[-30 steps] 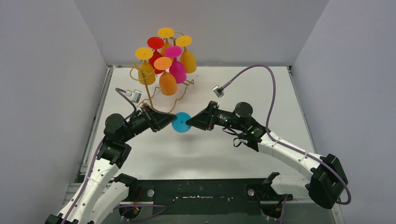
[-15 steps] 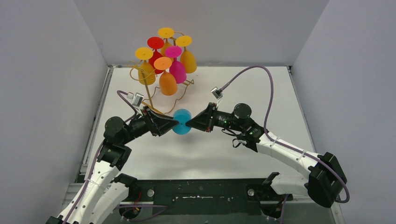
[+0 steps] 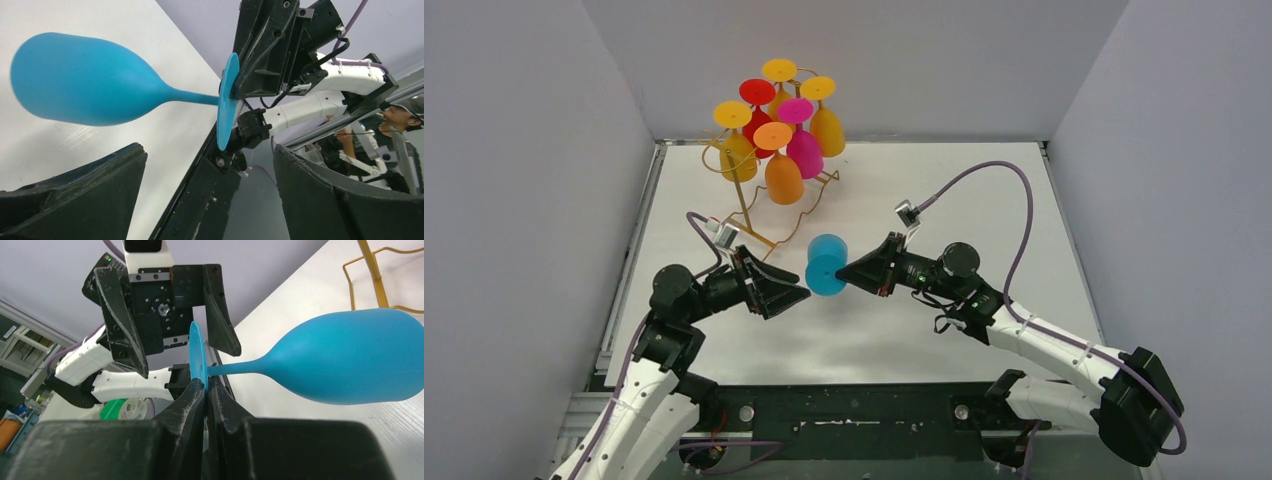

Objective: Take the wine glass off the wine glass rack
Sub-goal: Place the wine glass at the center of the board.

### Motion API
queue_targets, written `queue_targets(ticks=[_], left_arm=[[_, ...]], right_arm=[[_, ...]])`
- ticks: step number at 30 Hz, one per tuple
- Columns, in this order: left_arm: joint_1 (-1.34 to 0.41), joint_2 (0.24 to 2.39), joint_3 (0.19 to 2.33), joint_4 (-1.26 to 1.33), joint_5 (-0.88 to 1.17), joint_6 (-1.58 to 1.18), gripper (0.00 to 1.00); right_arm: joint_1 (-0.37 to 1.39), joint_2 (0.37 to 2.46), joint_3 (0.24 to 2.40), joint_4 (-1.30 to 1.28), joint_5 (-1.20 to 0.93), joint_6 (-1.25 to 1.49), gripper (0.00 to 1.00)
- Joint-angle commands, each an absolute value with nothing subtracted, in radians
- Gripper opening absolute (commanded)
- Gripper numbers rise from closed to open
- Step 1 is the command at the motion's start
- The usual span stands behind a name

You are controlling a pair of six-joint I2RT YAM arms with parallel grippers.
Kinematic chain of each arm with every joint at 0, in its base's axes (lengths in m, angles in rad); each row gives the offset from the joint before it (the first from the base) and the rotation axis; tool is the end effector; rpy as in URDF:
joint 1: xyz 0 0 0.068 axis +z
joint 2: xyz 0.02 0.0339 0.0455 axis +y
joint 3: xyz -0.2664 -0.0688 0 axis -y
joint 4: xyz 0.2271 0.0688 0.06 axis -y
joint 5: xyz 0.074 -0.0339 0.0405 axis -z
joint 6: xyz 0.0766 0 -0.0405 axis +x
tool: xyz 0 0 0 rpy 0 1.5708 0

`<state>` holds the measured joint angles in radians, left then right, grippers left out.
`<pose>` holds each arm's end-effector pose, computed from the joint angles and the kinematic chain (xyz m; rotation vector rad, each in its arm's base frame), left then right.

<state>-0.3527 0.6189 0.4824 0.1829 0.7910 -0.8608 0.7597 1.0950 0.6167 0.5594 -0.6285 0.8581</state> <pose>0.1350 -0.1077 0.3025 0.2777 1.7401 -1.5181 0.1595 0.2136 0.3101 -0.5105 1.7124 1.7006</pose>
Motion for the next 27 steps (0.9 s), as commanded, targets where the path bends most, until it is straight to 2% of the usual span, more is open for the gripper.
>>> queue_targets(ticks=[1,5,8,12,21,27], left_arm=[[-0.356,0.548,0.505,0.112,0.696,-0.801,0.97],[-0.357,0.536,0.492,0.117,0.622,-0.950,0.97],[-0.357,0.491,0.491,0.137,0.641,-0.976,0.97],[-0.356,0.446,0.430,0.297,0.653,-1.054,0.97],[-0.354,0.561,0.280,0.795,0.766,-1.216,0.95],[-0.359,0.535,0.289,0.713,0.749,-1.147,0.90]], right_arm=[[0.741,1.057,0.639,0.600,-0.557,0.856,0.00],[0.733,1.039,0.619,0.616,-0.552,0.880,0.00],[0.729,1.022,0.607,0.618,-0.554,0.878,0.00],[0.724,1.013,0.610,0.604,-0.553,0.881,0.00],[0.722,0.973,0.600,0.568,-0.521,0.887,0.00],[0.724,0.957,0.594,0.551,-0.508,0.867,0.00]])
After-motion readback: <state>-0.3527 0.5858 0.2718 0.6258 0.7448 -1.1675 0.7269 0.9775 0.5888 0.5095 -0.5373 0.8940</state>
